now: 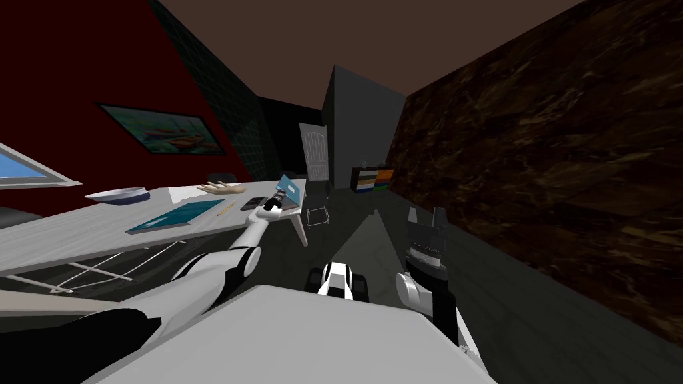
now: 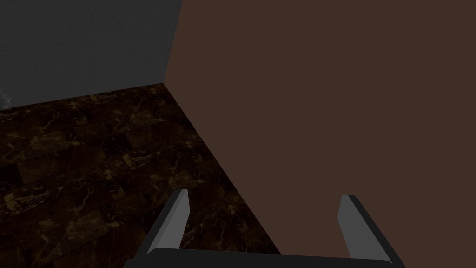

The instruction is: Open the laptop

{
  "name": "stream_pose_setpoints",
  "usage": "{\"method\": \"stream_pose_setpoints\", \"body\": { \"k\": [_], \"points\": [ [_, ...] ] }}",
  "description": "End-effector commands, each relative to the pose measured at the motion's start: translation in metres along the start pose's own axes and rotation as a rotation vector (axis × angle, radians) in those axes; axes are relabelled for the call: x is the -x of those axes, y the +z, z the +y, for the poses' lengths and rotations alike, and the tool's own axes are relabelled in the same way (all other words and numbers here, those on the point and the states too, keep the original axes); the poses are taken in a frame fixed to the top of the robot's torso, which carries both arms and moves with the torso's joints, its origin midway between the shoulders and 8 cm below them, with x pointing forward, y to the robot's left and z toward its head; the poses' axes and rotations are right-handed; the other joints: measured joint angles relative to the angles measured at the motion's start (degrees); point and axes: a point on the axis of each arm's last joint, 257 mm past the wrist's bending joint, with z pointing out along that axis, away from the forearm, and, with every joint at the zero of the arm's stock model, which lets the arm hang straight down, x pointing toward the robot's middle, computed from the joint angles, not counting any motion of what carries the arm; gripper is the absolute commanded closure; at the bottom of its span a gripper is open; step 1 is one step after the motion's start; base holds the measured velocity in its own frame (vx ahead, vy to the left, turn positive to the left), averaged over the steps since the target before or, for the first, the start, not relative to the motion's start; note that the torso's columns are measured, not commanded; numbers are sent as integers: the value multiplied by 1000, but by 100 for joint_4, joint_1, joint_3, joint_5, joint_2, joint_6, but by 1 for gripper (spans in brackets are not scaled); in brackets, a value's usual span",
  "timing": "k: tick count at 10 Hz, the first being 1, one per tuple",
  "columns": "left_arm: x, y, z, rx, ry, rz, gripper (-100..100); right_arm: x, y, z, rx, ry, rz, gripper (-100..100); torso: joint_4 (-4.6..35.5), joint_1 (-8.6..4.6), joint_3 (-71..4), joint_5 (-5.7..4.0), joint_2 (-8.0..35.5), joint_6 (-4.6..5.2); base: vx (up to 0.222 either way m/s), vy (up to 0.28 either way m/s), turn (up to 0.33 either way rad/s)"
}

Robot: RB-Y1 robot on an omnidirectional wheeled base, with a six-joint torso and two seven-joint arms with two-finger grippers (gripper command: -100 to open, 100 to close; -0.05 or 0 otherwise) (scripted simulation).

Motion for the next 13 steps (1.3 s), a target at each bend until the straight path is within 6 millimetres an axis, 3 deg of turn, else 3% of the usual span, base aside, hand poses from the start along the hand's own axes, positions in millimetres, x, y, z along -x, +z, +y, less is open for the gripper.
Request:
{"method": "stream_pose_setpoints", "body": {
  "k": [1, 3, 4, 6, 9, 10, 12, 13],
  "points": [
    [-36, -22, 18, 31, 11, 55, 100, 0, 0, 0, 0, 0, 0, 0, -25, 2, -2, 19, -13, -19, 126, 45, 131],
    [-23, -23, -11, -30, 13, 31, 100, 0, 0, 0, 0, 0, 0, 0, -29, 17, -7, 28, -12, -1, 18, 10, 11],
    [-63, -40, 11, 27, 8, 94, 100, 0, 0, 0, 0, 0, 0, 0, -6, -2, 3, 7, 4, 2, 97, 36, 152],
    [-53, -50, 2, -6, 20, 78, 100, 0, 0, 0, 0, 0, 0, 0, -36, 15, -16, 28, -30, -5, 86, 32, 81],
    [-41, -50, -29, -67, 16, 55, 100, 0, 0, 0, 0, 0, 0, 0, 5, -22, 8, -8, 9, 1, -5, 4, -22],
    [-80, -67, -6, -4, 4, 118, 100, 0, 0, 0, 0, 0, 0, 0, 17, -29, 19, -18, 26, -14, 116, 47, 230],
    [-75, -79, 1, -4, 16, 114, 100, 0, 0, 0, 0, 0, 0, 0, -17, 21, -5, 15, -11, -27, 94, 20, 48],
    [-71, -79, -12, -30, 14, 104, 100, 0, 0, 0, 0, 0, 0, 0, -22, 22, -5, 21, -8, -12, 0, 0, 0]
  ]
}}
